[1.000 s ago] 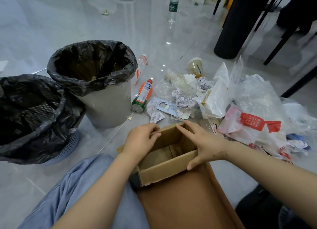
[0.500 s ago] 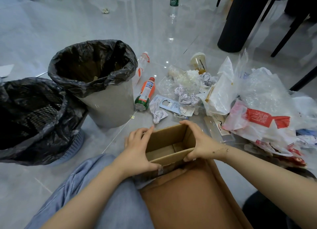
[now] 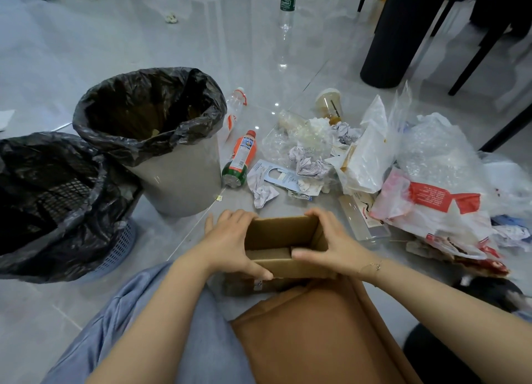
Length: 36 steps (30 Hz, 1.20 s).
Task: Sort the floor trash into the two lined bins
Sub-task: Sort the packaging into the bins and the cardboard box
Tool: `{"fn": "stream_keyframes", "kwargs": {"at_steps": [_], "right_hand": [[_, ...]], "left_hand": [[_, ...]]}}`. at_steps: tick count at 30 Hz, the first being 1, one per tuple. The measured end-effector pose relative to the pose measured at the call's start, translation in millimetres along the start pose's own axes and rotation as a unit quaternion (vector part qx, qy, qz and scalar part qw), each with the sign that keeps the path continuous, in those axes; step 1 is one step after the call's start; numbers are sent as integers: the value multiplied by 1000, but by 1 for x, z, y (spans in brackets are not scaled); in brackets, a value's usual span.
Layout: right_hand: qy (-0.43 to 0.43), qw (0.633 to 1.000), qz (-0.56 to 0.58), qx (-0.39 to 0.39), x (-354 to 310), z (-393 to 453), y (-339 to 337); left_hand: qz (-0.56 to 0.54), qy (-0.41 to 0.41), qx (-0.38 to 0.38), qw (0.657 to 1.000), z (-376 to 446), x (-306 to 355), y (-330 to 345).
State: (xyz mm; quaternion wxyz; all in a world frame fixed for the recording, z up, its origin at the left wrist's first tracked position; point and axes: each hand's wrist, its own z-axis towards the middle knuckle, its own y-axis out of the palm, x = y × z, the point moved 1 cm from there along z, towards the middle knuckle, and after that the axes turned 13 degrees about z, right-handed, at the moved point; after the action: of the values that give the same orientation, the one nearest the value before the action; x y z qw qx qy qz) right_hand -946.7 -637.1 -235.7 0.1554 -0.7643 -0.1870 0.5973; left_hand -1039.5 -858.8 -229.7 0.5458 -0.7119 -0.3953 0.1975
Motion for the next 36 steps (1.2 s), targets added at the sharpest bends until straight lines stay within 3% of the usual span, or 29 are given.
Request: {"fn": "stream_keyframes", "kwargs": {"at_steps": [4,8,11,20,28,36], "right_hand": [[34,995,-63,69,-24,29,-24],[72,967,-232,-73,-49,77,-29],[88,953,-263,-123,-59,116,-10],[111,941,-307,-85,-30,188,41],[93,920,-369,-88,-15,201,53],[107,933,-342,-30,-6,209,54]], "left_hand": [[7,-39,32,999,-16,12,13],[-40,-41,77,995,-20,10,21],[-112,0,112,987,-16,1,23],[-253,30,143,956,-18,-9,29],[-189,7,84,978,-23,-10,30],[-212,13,103,972,-23,-9,34]]}}
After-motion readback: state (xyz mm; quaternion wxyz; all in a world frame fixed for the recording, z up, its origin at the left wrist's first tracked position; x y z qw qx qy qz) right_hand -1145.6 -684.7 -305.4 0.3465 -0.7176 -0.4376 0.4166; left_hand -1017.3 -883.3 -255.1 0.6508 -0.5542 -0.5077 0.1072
